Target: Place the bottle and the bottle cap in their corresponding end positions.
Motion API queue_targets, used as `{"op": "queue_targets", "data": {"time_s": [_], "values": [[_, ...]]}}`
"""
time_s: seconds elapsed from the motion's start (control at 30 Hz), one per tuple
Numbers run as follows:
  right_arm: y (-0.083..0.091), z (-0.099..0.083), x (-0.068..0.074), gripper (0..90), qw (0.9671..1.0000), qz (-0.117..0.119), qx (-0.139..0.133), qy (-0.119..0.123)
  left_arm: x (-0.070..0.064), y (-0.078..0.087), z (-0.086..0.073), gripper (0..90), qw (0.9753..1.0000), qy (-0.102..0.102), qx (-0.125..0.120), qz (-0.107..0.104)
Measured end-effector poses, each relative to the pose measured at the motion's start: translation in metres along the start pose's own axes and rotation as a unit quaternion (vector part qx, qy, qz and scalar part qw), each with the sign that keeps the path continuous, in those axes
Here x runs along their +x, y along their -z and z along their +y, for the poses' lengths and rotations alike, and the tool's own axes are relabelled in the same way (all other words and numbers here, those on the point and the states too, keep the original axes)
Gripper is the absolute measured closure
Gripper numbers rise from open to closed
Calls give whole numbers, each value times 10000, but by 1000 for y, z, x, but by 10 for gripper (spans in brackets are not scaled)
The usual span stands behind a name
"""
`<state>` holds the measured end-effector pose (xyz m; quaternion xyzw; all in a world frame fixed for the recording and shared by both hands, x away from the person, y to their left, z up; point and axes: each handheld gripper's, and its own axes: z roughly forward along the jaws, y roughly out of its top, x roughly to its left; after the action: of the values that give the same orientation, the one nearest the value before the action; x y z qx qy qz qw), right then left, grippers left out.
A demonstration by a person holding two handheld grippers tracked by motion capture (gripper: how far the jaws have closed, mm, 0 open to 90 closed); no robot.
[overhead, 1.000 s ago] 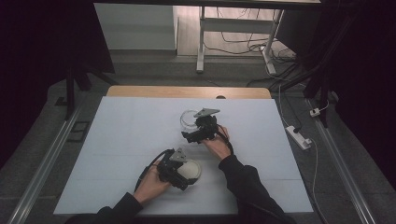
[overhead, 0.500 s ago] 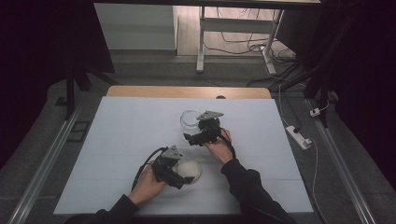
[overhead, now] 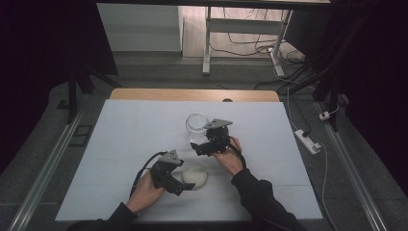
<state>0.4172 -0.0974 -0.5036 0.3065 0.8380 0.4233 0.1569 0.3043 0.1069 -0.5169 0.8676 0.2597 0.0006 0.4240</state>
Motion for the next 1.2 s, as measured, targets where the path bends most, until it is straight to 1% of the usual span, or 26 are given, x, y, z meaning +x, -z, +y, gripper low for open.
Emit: {"op": "queue_targets", "data": {"time_s": [0.1, 0.13, 0.23, 0.33, 0.4, 0.5, 0.63, 0.73, 0.83, 0.93, 1.03, 1.2], "values": [[2, -3, 3, 0, 10000, 58, 40, -9, 1, 3, -3, 0, 10000, 27, -18, -56], [3, -4, 4, 0, 10000, 77, 56, -14, 1, 5, -4, 0, 10000, 8, 9, -51], [5, -6, 7, 0, 9998, 159, 110, 4, 1, 9, -6, 0, 10000, -21, -21, -30], [8, -8, 11, 0, 9996, 234, 136, 40, 3, 14, -8, 0, 10000, 12, -66, -36], [10, -9, 12, 0, 9995, 274, 145, 57, 4, 17, -10, 0, 10000, -1, -76, -17], [15, -10, 14, 0, 9994, 323, 124, 44, 4, 20, -13, 0, 10000, 57, -67, 35], [22, -11, 15, 0, 9992, 376, 125, 25, 5, 24, -17, 0, 9999, 117, 28, 103], [27, -13, 15, 0, 9989, 453, 143, -18, 5, 27, -20, 0, 9996, 154, 88, 201], [33, -15, 17, 0, 9989, 455, 123, 16, 5, 30, -23, 0, 9995, 168, 105, 252], [40, -16, 19, 0, 9990, 438, 47, 50, 5, 35, -26, 0, 9993, 193, 92, 305], [47, -17, 21, 0, 9990, 452, 2, 53, 6, 40, -28, 0, 9991, 263, 11, 328], [58, -22, 22, 0, 9991, 393, -32, 164, 7, 48, -33, 0, 9987, 364, -38, 361]]}}
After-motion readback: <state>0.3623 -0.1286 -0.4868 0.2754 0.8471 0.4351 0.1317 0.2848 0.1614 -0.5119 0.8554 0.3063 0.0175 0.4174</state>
